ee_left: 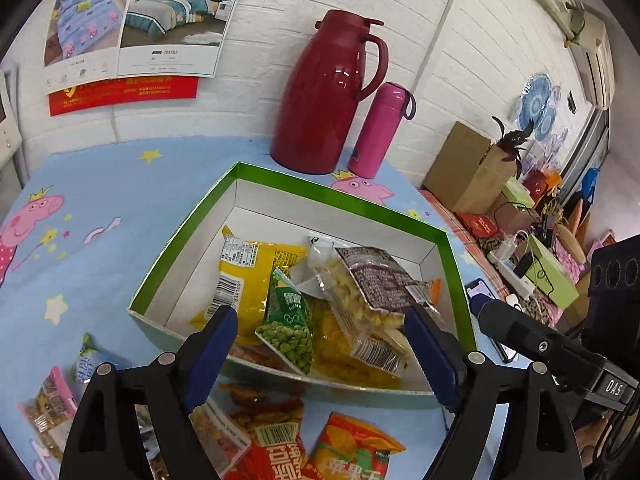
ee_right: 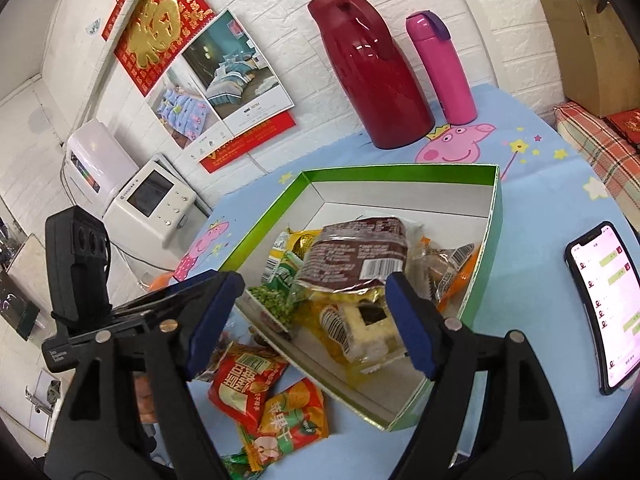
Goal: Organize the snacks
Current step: 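Carry the brown pastry bag into the green box and open both grippers, then grasp the pink-edged nut bag with both grippers and lift it, then carry the pink-edged nut bag into the green box and open both grippers, then grasp the green wrapped candy with the left gripper, then grasp the red-and-white triangular packet with the right gripper while the left holds the candy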
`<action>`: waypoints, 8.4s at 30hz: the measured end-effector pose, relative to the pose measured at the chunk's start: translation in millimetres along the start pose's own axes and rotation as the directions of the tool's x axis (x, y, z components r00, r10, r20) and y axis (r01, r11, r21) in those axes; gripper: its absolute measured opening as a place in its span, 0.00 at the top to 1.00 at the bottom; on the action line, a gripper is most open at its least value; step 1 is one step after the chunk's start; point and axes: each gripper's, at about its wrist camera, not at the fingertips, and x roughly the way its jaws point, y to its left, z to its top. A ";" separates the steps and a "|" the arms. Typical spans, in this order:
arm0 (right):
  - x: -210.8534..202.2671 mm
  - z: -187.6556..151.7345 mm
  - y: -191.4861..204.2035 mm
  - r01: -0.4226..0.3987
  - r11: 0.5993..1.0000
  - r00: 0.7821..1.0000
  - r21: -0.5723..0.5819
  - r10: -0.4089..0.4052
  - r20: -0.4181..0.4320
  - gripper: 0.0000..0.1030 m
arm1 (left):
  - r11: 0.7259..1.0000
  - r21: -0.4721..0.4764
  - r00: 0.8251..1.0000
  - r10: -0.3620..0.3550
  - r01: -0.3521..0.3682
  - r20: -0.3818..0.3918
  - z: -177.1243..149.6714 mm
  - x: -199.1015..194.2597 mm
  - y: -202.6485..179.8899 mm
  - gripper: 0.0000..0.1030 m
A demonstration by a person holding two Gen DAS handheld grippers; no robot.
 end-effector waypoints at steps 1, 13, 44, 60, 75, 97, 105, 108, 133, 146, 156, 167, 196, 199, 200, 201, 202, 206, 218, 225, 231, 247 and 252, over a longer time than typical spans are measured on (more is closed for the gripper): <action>-5.1 -1.6 4.5 -0.003 1.000 1.000 -0.007 0.003 0.008 0.22 | 1.000 0.004 1.000 0.002 -0.002 0.005 -2.4 -5.4 -1.3 0.15; -50.7 -40.2 55.6 -0.061 0.996 0.998 -0.066 0.063 0.029 0.14 | 0.997 0.051 0.994 0.052 -0.057 0.091 -42.4 -81.9 -16.5 0.15; 2.7 -158.5 122.6 -0.188 0.976 0.960 -0.114 0.157 -0.233 0.14 | 0.942 -0.258 0.975 0.221 -0.215 -0.005 -152.5 -143.6 158.4 0.15; 7.8 -164.6 116.9 -0.137 0.987 0.963 -0.085 0.112 -0.246 0.14 | 0.956 -0.237 0.983 0.153 -0.174 -0.104 -105.8 -54.6 203.7 0.35; 22.3 -186.3 136.8 -0.233 0.956 0.920 -0.178 0.157 -0.358 0.30 | 0.986 -0.136 0.983 -0.113 0.094 -0.143 -179.0 -113.5 121.4 0.35; 87.4 -196.8 168.8 -0.289 0.878 0.888 -0.381 0.097 -0.450 0.43 | 0.946 -0.246 0.966 -0.241 0.211 -0.096 -189.4 -104.7 143.0 0.51; 43.0 -189.1 163.4 -0.272 0.898 0.916 -0.345 0.131 -0.380 0.51 | 0.949 -0.188 0.960 -0.270 0.254 -0.067 -181.2 -124.7 106.2 0.52; 19.7 -175.3 162.2 -0.247 0.902 0.939 -0.355 0.133 -0.316 0.51 | 0.952 -0.136 0.958 -0.283 0.275 -0.045 -164.5 -133.8 84.2 0.52; -38.8 -36.1 46.4 -0.013 0.977 1.000 -0.214 0.013 -0.003 0.51 | 0.906 0.103 0.911 -0.403 0.411 -0.083 -4.8 -33.8 -48.5 0.52; -0.7 -27.0 -3.5 0.000 0.991 0.999 -0.137 -0.006 -0.044 0.34 | 0.941 0.060 0.938 -0.326 0.334 -0.116 -1.7 25.7 -33.9 0.23; -26.6 -31.6 9.0 0.032 0.989 0.999 -0.147 -0.028 0.034 0.21 | 0.981 0.058 0.983 -0.183 0.184 -0.021 -12.1 -14.4 -19.3 0.04; -93.6 -50.3 58.9 0.012 0.979 0.992 -0.206 0.014 0.127 0.18 | 0.990 0.074 0.989 -0.129 0.124 0.071 -41.6 -98.1 -28.7 0.04; -79.8 -138.8 14.4 0.321 0.935 0.945 -0.152 -0.326 -0.014 0.15 | 0.993 -0.066 0.994 0.089 -0.093 -0.056 -183.6 -78.0 0.3 0.04; -69.0 -126.0 9.8 0.369 0.910 0.925 -0.186 -0.379 -0.018 0.15 | 0.995 -0.019 0.993 0.093 -0.095 -0.079 -177.2 -67.5 -11.8 0.05; -65.2 -122.6 9.0 0.378 0.904 0.921 -0.202 -0.389 -0.020 0.15 | 0.996 -0.012 0.992 0.092 -0.093 -0.081 -175.3 -64.6 -14.7 0.05; -60.9 -119.2 8.7 0.377 0.900 0.920 -0.219 -0.392 -0.025 0.15 | 0.996 -0.008 0.993 0.091 -0.092 -0.078 -173.6 -61.7 -16.2 0.05; -56.2 -116.5 8.5 0.371 0.897 0.920 -0.239 -0.390 -0.034 0.15 | 0.995 -0.002 0.993 0.096 -0.096 -0.075 -172.3 -59.0 -17.5 0.05; -37.7 -112.6 6.8 0.388 0.863 0.902 -0.324 -0.427 -0.057 0.16 | 0.991 0.034 0.988 0.131 -0.129 -0.078 -171.9 -50.2 -22.0 0.16; -16.7 -112.1 -19.4 0.371 0.864 0.887 -0.342 -0.439 -0.147 0.40 | 0.991 0.042 0.985 0.128 -0.124 -0.119 -172.5 -35.5 -16.5 0.42; -16.7 -112.3 -18.9 0.360 0.869 0.895 -0.338 -0.425 -0.138 0.41 | 0.990 0.047 0.985 0.139 -0.135 -0.099 -171.4 -32.2 -16.8 0.50; -35.1 -114.6 -3.5 0.356 0.871 0.912 -0.338 -0.403 -0.079 0.84 | 0.993 0.010 0.988 0.116 -0.116 -0.097 -172.0 -37.7 -9.6 0.67; -13.0 -110.8 9.3 0.318 0.848 0.916 -0.424 -0.391 -0.095 0.38 | 0.995 0.007 0.993 0.097 -0.097 -0.067 -178.2 -60.7 -13.9 0.66; 6.0 -116.6 1.3 0.307 0.837 0.897 -0.453 -0.413 -0.156 0.51 | 0.995 -0.005 0.992 0.100 -0.100 -0.072 -182.1 -62.1 -10.5 0.66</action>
